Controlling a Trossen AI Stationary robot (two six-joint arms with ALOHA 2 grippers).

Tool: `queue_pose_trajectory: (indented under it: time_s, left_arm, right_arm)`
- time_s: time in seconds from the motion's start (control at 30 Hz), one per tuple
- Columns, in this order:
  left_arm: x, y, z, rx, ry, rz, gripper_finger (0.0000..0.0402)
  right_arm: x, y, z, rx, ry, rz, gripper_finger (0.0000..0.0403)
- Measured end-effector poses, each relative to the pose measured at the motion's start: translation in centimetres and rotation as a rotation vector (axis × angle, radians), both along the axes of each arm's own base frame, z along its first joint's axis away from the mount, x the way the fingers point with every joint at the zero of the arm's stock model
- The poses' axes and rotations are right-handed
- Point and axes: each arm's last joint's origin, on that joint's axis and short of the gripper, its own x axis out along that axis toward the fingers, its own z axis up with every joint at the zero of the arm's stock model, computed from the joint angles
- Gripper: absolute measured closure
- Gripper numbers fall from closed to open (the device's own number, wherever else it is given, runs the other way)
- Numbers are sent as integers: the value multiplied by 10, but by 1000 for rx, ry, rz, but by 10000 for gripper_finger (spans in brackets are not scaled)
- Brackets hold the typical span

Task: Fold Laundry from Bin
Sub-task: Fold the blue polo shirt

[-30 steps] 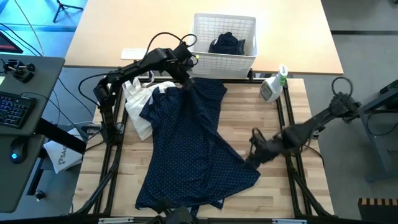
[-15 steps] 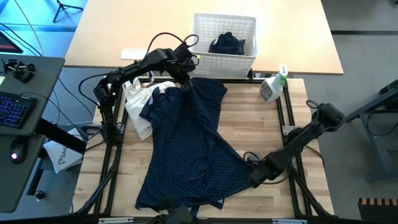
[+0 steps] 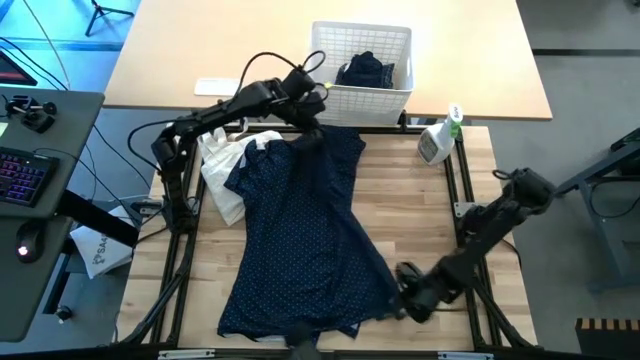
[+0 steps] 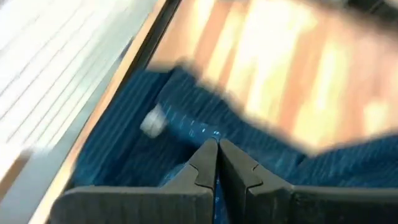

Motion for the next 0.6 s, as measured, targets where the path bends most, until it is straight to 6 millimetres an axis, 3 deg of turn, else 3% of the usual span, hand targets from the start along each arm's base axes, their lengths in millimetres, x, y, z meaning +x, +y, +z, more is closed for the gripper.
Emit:
queue_pose_trajectory:
  time_s: [0.2,0.3,0.43,0.6]
  left_arm:
    - [46,-15,8,-19,-327,-25,401]
    - [69,-14,1,-100,-457,-23,401]
    - [99,2,0,-166,-516,5,401]
    - [121,27,19,-125,-587,2,401]
  right_arm:
    - [-53,27,22,94,-7,-129,402]
    - [-73,34,32,131,51,-87,402]
    - [-85,37,53,101,144,-35,402]
    - [-101,40,81,40,234,20,403]
